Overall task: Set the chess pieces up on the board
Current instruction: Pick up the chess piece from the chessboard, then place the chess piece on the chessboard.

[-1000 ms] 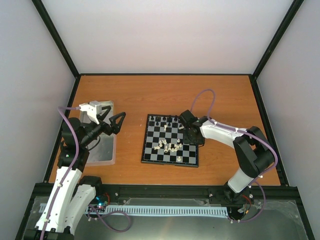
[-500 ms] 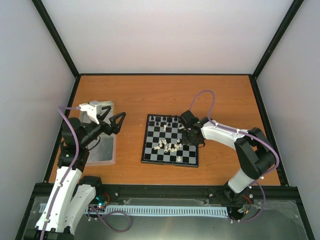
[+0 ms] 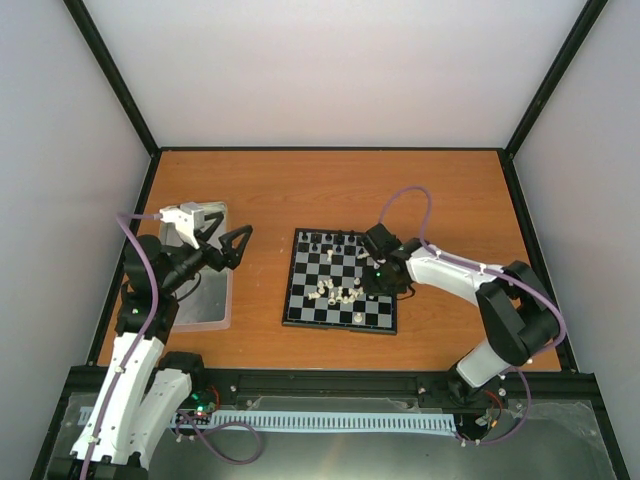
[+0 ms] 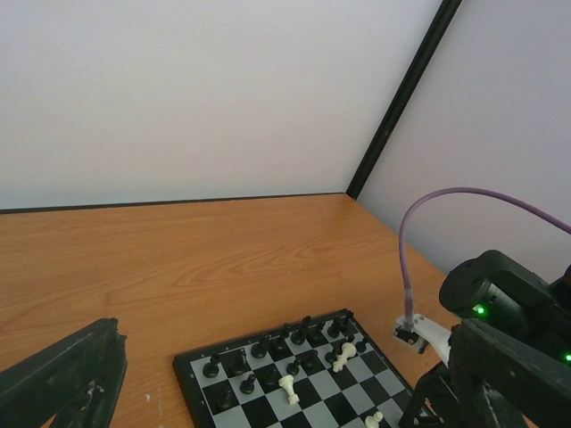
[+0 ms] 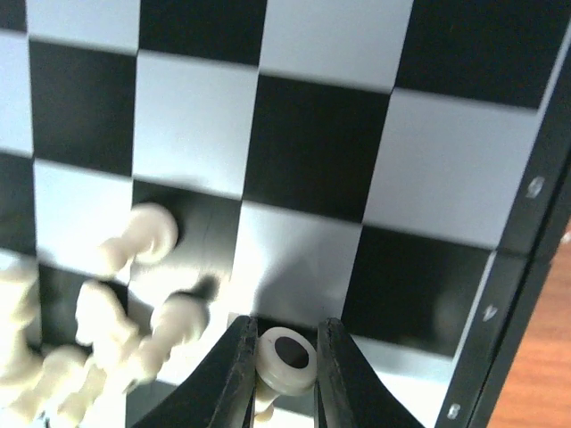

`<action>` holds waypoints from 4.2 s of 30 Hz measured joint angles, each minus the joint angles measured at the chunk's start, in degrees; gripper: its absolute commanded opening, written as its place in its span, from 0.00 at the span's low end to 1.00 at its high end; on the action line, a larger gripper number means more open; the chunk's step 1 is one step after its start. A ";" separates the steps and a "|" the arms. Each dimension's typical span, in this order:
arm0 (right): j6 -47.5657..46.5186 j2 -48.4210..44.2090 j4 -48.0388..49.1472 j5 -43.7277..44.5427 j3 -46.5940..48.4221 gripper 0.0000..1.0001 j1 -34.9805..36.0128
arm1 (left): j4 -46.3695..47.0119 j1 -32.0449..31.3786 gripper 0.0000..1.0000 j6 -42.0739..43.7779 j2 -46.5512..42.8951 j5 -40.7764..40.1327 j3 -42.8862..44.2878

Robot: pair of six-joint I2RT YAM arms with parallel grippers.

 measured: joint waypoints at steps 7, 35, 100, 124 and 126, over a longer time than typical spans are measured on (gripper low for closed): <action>3.32 -5.44 -0.96 -5.44 -1.62 0.14 0.00 | 1.16 -0.66 0.99 -1.53 2.84 3.30 -1.27; 45.55 -18.71 34.84 -20.68 -18.27 0.13 0.00 | 25.92 -43.04 0.47 -18.86 41.00 -15.08 -6.32; 52.22 -15.61 41.29 -26.99 -20.26 0.18 -0.70 | 29.90 -43.06 0.11 -15.76 45.27 -15.23 -5.25; 30.97 -26.99 14.19 -4.26 -12.66 0.65 -0.76 | -26.23 -43.10 0.10 -16.04 36.92 -23.78 5.25; 30.05 -26.99 12.87 -3.19 -12.61 0.65 -0.76 | -29.29 -43.10 0.10 -16.02 38.93 -24.28 6.10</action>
